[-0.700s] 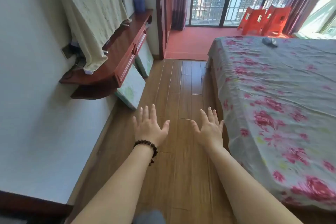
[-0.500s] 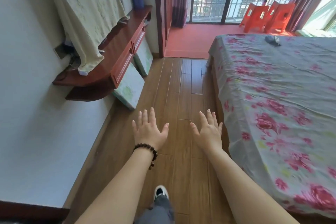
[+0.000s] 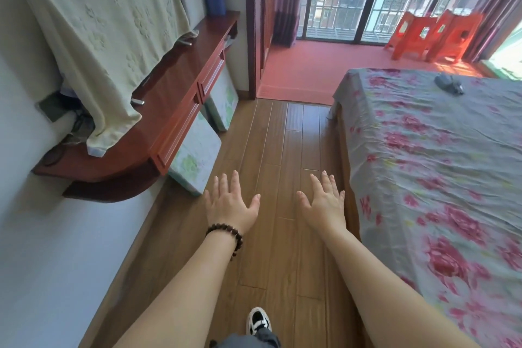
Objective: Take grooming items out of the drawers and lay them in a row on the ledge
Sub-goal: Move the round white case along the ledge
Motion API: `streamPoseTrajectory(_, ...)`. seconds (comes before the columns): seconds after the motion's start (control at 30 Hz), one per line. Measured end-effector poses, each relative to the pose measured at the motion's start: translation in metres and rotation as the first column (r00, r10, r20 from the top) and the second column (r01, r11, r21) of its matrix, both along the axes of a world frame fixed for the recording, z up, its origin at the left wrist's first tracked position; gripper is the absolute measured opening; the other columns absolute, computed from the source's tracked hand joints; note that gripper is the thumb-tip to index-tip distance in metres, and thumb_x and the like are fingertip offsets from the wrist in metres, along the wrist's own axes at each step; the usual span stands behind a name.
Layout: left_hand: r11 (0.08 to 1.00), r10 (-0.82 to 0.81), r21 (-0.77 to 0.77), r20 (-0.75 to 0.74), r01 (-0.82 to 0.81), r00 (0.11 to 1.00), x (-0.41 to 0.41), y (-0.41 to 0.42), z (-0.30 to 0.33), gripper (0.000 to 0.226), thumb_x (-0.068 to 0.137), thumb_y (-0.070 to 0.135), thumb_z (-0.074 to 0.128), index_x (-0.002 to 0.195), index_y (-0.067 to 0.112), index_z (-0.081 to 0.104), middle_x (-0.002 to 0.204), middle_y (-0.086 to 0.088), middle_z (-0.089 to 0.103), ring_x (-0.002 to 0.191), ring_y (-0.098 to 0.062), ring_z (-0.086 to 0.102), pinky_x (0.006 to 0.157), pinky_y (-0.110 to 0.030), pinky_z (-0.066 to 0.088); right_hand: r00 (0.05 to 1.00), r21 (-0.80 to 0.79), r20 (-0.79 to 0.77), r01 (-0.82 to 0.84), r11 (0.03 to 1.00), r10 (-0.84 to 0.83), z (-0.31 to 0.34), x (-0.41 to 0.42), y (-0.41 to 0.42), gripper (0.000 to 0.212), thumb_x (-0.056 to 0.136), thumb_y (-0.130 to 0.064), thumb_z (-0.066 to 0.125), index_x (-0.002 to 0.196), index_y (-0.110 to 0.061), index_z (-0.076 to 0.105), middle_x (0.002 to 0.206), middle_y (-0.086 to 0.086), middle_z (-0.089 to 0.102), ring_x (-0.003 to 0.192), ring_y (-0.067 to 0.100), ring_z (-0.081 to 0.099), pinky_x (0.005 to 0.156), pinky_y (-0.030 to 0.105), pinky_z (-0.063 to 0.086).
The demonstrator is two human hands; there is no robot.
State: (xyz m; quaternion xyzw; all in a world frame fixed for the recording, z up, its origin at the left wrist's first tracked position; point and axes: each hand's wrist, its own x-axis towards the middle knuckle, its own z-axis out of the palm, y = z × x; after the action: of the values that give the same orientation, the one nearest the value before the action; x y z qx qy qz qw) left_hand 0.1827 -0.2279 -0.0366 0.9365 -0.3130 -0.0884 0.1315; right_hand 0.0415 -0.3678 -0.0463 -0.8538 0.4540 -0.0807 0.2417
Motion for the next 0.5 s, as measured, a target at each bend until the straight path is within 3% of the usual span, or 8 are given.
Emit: streamPoseTrajectory(0.5, 1.0, 0.028, 0.002, -0.024, -0.028, 0.999, 0.163, -0.218, -0.004, 0.08, 0.091, 0.062, 0.034, 0.152, 0.021, 0.003, 0.161, -0.007, 0.009, 0.149, -0.024, 0.003, 0.119, -0.046, 0.005, 1.0, 0.021, 0.004, -0.006, 1.0, 0.006, -0.001, 0.165, -0.212, 0.061, 0.097, -0.047, 0.038, 0.15, -0.025, 0.019, 0.161, 0.002, 0.003, 0.148, 0.016, -0.009, 0.118, 0.043, -0.005)
